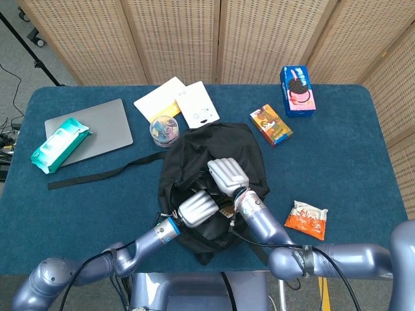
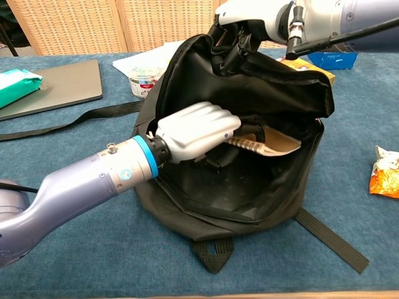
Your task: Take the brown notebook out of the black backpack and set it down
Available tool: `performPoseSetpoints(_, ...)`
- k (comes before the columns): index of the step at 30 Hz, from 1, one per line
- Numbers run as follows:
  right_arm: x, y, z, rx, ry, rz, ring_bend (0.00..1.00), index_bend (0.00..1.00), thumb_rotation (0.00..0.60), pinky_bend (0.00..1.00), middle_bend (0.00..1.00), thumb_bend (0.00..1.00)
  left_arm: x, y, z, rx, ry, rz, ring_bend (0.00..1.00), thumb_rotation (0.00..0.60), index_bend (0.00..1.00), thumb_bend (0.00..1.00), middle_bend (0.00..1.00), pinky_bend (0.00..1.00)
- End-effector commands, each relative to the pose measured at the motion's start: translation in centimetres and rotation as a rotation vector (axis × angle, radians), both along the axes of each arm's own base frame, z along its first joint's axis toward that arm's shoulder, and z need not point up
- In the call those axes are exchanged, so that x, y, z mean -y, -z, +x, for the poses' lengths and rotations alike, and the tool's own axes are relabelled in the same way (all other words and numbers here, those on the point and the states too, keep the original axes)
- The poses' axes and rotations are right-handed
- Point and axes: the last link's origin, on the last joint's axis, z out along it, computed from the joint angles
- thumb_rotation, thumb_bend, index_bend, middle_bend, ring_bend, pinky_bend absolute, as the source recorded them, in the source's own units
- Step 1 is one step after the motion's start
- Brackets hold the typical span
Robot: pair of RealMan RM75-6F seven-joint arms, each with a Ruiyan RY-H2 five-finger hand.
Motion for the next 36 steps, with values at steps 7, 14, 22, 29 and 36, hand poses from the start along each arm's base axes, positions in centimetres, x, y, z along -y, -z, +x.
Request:
performPoseSetpoints(7, 1.0, -0.3, -0.8, -0.006, 0.024, -0.040, 0.72, 0.68, 0.600, 0.71, 0.66, 0.72, 0.4, -1.4, -1.1, 0.081, 0.019, -0.008, 0.45, 0.600, 0.75, 0.68, 0.37, 0.50)
performPoseSetpoints(14, 2.1, -0.5, -1.8, -0.006, 0.072, -0.079, 0.72, 0.68, 0.600, 0.71, 0.66, 0.72, 0.5, -3.7, -1.6, 0.145, 0.034, -0.027, 0.50, 0.600, 0.79, 0.68, 0.42, 0.53)
performPoseSetpoints(22, 2.4, -0.3, -2.3, -0.012, 0.094, -0.073, 0.72, 0.68, 0.600, 0.71, 0.66, 0.72, 0.8, -6.2, -1.8, 0.195, 0.038, -0.043, 0.50, 0.600, 0.80, 0.68, 0.43, 0.54)
performPoseSetpoints(29, 2.7, -0.1, -2.7, -0.018, 0.109, -0.076, 0.72, 0.68, 0.600, 0.71, 0.66, 0.72, 1.2, -8.1, -1.9, 0.258, 0.034, -0.073, 0.51, 0.600, 0.81, 0.68, 0.43, 0.54)
performPoseSetpoints(36, 3.2, -0.1, -3.1, -0.013, 0.138, -0.082, 0.72, 0.68, 0.600, 0.71, 0.66, 0.72, 1.9, -10.3, -1.4, 0.343, 0.040, -0.100, 0.52, 0.600, 0.82, 0.68, 0.44, 0.55)
